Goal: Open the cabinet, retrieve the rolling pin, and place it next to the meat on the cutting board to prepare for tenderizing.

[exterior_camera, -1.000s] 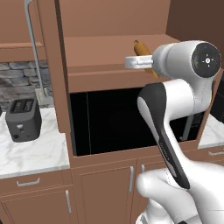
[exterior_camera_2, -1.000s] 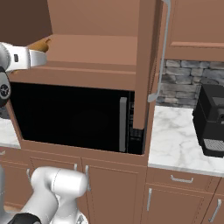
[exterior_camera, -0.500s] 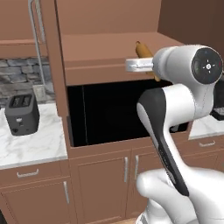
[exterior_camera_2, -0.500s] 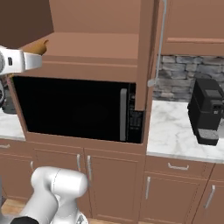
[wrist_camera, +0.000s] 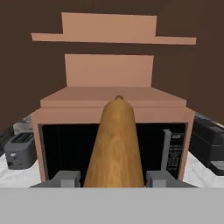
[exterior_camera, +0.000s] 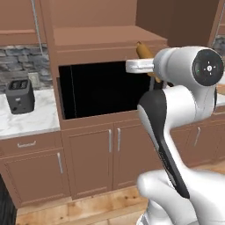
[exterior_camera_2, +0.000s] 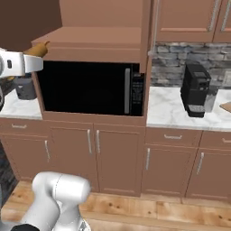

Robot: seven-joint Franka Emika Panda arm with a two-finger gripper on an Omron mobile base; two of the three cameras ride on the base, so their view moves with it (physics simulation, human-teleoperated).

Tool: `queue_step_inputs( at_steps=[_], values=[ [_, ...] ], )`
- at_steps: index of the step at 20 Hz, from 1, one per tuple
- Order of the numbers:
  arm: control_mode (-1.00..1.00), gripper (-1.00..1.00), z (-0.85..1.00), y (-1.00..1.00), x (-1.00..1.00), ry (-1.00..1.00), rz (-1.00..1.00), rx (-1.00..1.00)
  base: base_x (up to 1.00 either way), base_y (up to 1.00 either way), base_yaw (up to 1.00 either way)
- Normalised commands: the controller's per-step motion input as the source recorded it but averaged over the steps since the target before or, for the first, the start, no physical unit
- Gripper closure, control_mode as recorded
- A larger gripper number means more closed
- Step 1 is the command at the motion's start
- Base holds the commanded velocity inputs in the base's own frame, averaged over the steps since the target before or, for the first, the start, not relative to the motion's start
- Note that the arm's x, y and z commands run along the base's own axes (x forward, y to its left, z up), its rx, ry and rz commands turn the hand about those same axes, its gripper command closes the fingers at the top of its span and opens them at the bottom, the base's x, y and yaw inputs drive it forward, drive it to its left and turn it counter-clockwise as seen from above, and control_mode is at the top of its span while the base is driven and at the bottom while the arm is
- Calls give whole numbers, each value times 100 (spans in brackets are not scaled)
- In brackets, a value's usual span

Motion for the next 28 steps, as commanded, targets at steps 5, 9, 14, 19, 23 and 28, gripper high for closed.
queue_step_inputs(
  at_steps=[5, 9, 14, 19, 23, 28],
  values=[
    [100, 100, 0, 0, 0, 0, 0, 0, -100, -29, -14],
    [100, 100, 0, 0, 0, 0, 0, 0, -97, -47, -12],
    [100, 100, 0, 0, 0, 0, 0, 0, -82, -65, -11],
    [100, 100, 0, 0, 0, 0, 0, 0, -63, -80, -11],
    [100, 100, 0, 0, 0, 0, 0, 0, -55, -83, -11],
    [100, 100, 0, 0, 0, 0, 0, 0, -59, -86, -18]
  ],
)
